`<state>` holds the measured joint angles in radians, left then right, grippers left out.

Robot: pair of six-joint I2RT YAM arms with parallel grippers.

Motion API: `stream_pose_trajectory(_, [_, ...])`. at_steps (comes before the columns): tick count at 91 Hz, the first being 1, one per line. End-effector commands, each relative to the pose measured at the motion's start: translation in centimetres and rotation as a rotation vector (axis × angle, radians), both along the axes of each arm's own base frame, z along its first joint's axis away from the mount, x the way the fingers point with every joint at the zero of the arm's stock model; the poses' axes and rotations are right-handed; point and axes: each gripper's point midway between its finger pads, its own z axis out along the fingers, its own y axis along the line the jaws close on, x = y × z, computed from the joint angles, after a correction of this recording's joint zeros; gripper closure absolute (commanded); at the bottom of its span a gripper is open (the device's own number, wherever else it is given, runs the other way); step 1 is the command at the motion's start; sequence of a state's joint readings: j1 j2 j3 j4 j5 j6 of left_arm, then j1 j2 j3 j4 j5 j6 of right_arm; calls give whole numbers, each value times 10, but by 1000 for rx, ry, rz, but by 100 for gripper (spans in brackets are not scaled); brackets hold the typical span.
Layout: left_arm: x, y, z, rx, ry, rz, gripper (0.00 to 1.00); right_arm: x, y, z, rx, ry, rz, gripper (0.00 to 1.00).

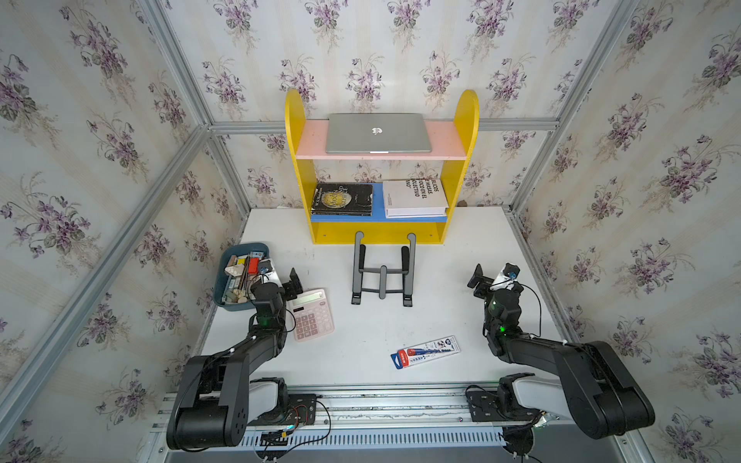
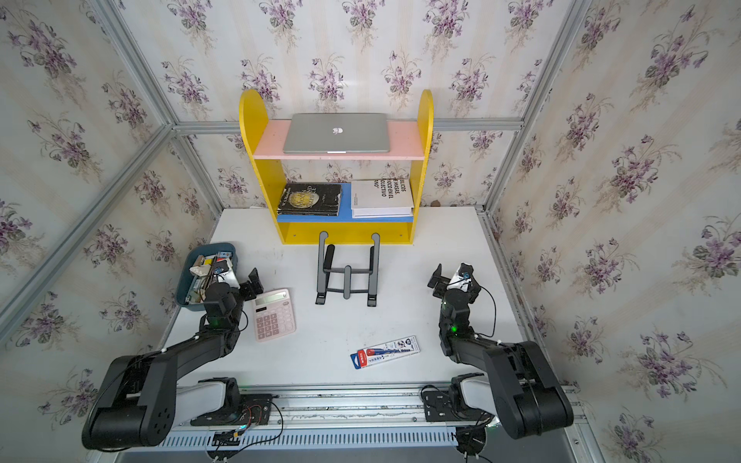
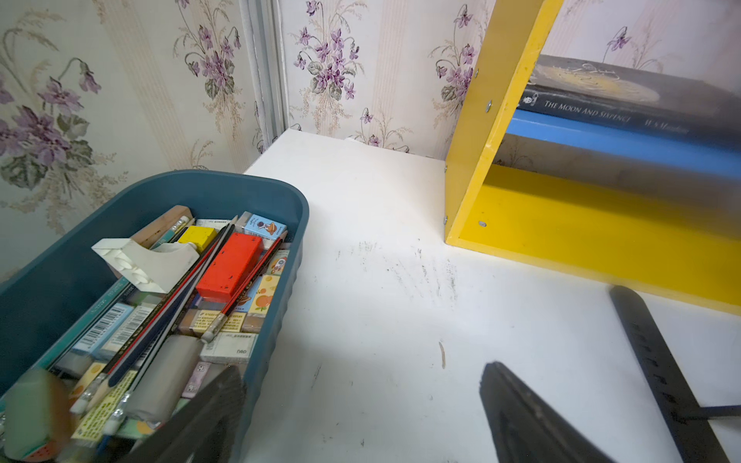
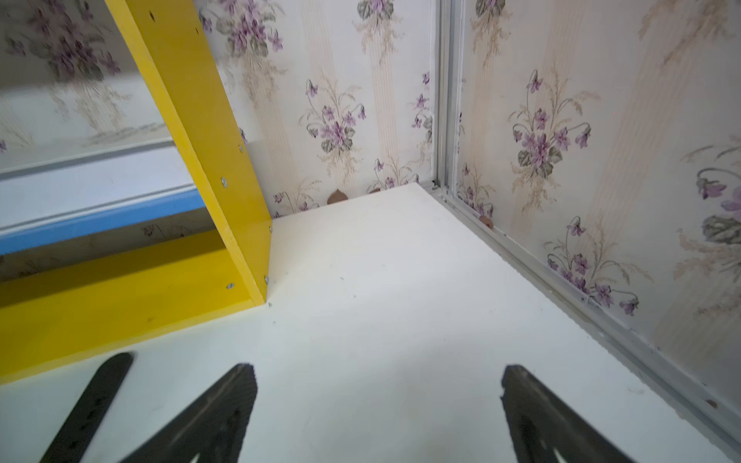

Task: Close the laptop lid and set it aside
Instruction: Reset both arms

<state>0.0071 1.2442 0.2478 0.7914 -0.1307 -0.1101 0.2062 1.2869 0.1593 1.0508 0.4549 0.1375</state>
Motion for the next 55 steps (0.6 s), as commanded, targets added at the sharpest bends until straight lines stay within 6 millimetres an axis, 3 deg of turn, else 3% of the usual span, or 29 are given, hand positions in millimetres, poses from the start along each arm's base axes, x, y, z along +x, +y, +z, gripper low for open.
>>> stream_pose_trajectory(1, [7,2,14,43,-55,-6,5,6,1,10,13,-39,4,0])
stream_pose_trajectory(18, [19,0,7,77,-76,-33,4,18,16,6,-4,-1,101,0])
stream_pose_trajectory(24, [26,-3,-13,72,-45,-60,4,21,21,5,-9,7,138,0])
stream_pose_trajectory(32, [29,-9,-25,68,11,-106,3,22,24,5,-9,8,166,0])
stream_pose_trajectory(55, [40,-15,-24,64,43,-151,3,25,33,5,0,13,241,0])
